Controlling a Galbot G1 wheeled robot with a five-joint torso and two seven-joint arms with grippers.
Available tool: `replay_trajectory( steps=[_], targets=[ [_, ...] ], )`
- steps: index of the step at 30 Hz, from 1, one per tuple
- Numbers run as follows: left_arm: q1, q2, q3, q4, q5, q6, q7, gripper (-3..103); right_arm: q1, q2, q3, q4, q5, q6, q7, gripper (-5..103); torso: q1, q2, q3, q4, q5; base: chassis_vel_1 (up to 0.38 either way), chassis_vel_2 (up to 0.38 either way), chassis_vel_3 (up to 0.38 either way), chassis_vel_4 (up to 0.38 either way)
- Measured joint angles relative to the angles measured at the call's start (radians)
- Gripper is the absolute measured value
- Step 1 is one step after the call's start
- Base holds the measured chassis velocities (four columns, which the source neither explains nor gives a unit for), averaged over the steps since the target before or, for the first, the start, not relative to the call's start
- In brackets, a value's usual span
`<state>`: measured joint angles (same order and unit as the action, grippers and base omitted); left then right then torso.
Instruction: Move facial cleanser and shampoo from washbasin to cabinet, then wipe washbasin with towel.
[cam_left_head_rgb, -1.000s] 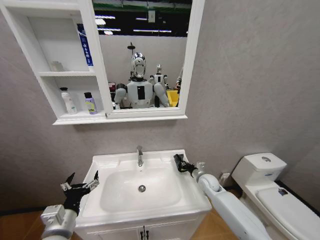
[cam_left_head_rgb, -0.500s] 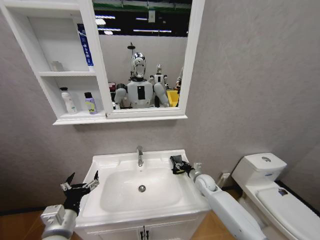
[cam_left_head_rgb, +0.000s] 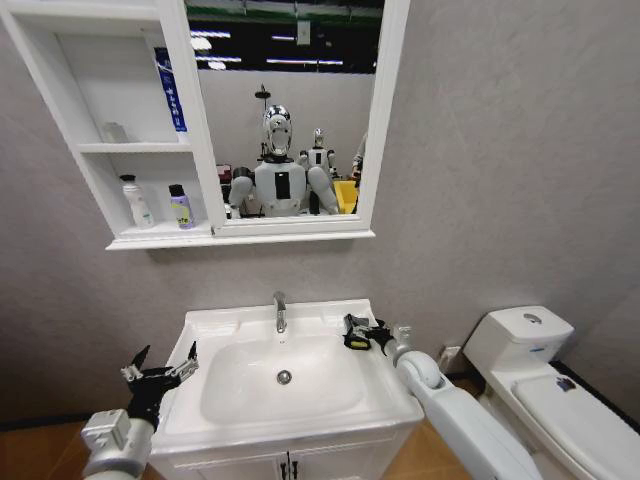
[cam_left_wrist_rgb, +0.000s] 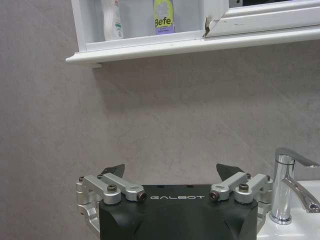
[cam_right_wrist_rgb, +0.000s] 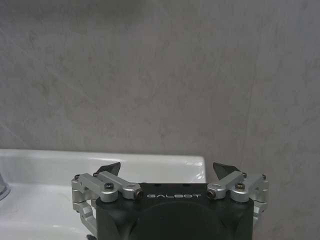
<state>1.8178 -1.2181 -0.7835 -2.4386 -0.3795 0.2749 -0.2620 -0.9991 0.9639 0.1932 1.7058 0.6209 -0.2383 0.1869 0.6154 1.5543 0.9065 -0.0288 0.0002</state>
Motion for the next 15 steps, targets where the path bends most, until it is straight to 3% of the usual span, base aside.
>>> replay_trajectory(
  steps=[8, 10, 11, 14, 15],
  targets=[
    [0.0, 0.0, 0.0, 0.0, 0.0, 0.0, 0.0, 100, -0.285, -0.063, 0.223, 0.24, -0.142, 0.074, 0.033, 100, 0.0, 0.0, 0.0, 0.0001, -0.0001, 0.0, 0.0, 0.0, 0.0],
    [0.0, 0.0, 0.0, 0.0, 0.0, 0.0, 0.0, 100, -0.418, -0.056, 0.328, 0.333, -0.174, 0.088, 0.033, 100, 0.0, 0.0, 0.0, -0.0003, 0.0001, 0.0, 0.0, 0.0, 0.0],
    [0.0, 0.0, 0.0, 0.0, 0.0, 0.0, 0.0, 100, -0.418, -0.056, 0.328, 0.333, -0.174, 0.088, 0.033, 100, 0.0, 0.0, 0.0, -0.0003, 0.0001, 0.0, 0.0, 0.0, 0.0],
    [0.0, 0.0, 0.0, 0.0, 0.0, 0.0, 0.0, 100, -0.672, 0.016, 0.496, 0.525, -0.19, 0.076, 0.048, 100, 0.0, 0.0, 0.0, 0.0001, -0.0003, 0.0, 0.0, 0.0, 0.0],
    [0.0, 0.0, 0.0, 0.0, 0.0, 0.0, 0.0, 100, -0.672, 0.016, 0.496, 0.525, -0.19, 0.076, 0.048, 100, 0.0, 0.0, 0.0, 0.0001, -0.0003, 0.0, 0.0, 0.0, 0.0]
  ],
)
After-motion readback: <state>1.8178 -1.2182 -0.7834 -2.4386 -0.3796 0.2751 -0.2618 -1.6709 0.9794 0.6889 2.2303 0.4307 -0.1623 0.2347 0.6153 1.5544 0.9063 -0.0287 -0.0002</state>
